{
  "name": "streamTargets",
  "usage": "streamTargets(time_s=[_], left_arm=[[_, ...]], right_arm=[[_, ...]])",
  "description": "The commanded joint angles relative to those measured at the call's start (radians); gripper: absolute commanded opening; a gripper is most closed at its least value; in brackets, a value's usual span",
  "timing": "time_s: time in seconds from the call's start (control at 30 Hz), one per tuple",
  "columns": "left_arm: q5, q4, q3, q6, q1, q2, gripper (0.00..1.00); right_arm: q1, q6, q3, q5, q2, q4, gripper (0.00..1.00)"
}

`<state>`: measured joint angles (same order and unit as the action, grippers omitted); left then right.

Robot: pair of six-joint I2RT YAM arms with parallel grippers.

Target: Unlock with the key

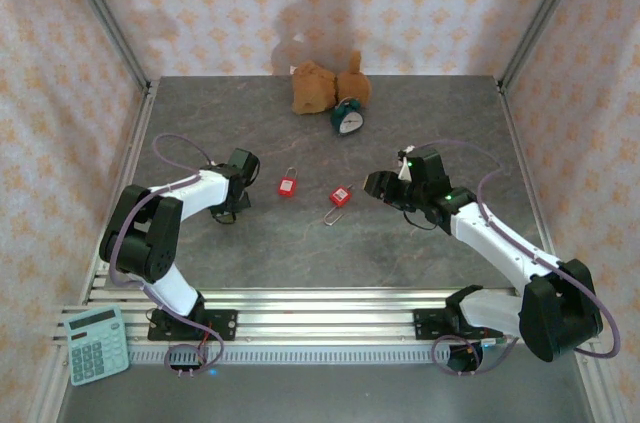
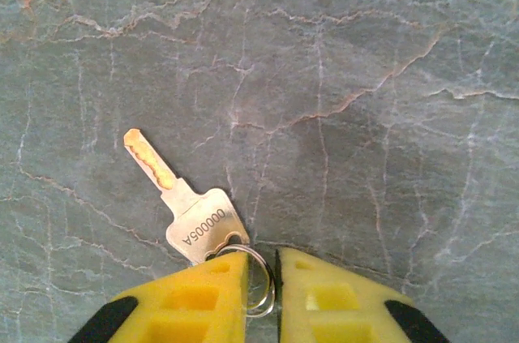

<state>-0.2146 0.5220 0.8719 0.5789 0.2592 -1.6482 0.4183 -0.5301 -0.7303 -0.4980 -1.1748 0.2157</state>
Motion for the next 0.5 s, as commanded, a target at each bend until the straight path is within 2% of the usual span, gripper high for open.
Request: streamTargets(time_s=[0.0,0.27,0.47], left_arm=[[-0.007,-0.006,-0.012,0.016,-0.009,0.01,0.09],[0.021,-0.007,-0.019,0.009,-0.009,0.056,0.0],[0.086,-0.007,-0.069,0.066,0.023,0.165,0.0]], right_arm=[[0.006,-0.002,0.008,0.003,-0.005,-0.021,0.52],[0.006,-0.006,0.012,-0.006,-0.005,-0.025,0.52],[0.007,-0.012,0.013,-0.009,-0.005,-0.032,0.52]])
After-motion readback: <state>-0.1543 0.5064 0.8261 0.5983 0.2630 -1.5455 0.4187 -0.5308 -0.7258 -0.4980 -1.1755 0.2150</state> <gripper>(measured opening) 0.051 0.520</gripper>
